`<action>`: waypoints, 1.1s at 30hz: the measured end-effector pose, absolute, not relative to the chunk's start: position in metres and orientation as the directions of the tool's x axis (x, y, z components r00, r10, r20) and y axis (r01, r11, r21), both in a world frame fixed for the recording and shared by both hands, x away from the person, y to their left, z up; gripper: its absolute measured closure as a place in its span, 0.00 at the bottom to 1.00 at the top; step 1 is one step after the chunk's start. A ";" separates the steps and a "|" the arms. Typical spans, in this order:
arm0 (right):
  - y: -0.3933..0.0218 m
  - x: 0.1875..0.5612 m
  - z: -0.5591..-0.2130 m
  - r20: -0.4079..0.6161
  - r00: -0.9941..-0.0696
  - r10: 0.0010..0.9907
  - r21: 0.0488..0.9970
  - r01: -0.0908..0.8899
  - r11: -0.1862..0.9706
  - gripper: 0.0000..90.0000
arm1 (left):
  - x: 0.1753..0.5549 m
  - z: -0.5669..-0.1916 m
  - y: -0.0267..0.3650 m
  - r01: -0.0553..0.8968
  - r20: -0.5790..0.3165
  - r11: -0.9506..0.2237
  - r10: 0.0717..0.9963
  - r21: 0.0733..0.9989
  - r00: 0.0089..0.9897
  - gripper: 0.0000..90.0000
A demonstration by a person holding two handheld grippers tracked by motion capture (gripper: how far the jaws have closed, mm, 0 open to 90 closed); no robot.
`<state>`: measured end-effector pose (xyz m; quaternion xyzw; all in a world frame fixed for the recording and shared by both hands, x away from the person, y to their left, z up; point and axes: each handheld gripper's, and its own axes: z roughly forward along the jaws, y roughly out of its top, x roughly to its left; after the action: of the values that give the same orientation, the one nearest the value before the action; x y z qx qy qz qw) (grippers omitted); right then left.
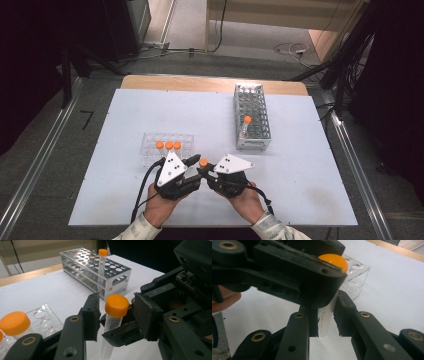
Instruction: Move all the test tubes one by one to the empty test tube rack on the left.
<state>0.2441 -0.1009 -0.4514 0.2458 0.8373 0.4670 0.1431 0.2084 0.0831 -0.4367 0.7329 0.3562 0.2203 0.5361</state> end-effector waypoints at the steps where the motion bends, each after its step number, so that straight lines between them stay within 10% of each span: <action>1: -0.101 0.244 -0.452 -0.012 -0.839 0.544 0.852 0.276 0.445 0.80 | 0.209 -0.437 0.083 0.287 -0.061 -0.170 0.757 0.943 0.651 0.64; 17: -0.100 0.243 -0.451 0.000 -0.846 0.534 0.855 0.277 0.439 0.79 | 0.209 -0.437 0.085 0.302 -0.071 -0.172 0.756 0.938 0.651 0.77; 24: -0.104 0.245 -0.449 0.020 -0.858 0.514 0.859 0.278 0.429 0.47 | 0.210 -0.425 0.098 0.309 -0.102 -0.134 0.761 0.942 0.641 0.77; 33: -0.116 0.249 -0.448 0.016 -0.846 0.532 0.854 0.289 0.433 0.39 | 0.207 -0.406 0.122 0.305 -0.122 -0.089 0.786 0.948 0.607 0.77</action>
<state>0.2493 -0.1159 -0.4483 0.2455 0.8365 0.4726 0.1289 0.2074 0.1224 -0.4062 0.7053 0.3867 0.2170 0.5531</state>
